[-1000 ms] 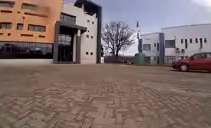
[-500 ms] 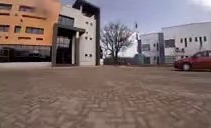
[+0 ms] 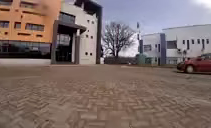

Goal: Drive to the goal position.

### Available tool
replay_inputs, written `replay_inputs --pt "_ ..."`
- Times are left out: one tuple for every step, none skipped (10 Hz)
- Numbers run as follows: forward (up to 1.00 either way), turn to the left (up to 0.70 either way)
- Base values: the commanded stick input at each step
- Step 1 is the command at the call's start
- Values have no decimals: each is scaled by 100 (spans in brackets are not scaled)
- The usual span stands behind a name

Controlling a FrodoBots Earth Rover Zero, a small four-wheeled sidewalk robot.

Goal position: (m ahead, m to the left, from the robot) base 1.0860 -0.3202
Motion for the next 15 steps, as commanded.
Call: replay_inputs --pt "70 0" --pt "70 0" --pt "70 0" --pt "70 0" --pt "70 0" --pt "70 0" --pt "70 0" --pt "70 0" --pt "70 0" --pt "70 0" --pt "70 0" --pt "70 0" --pt "70 0" --pt "70 0" --pt "70 0"
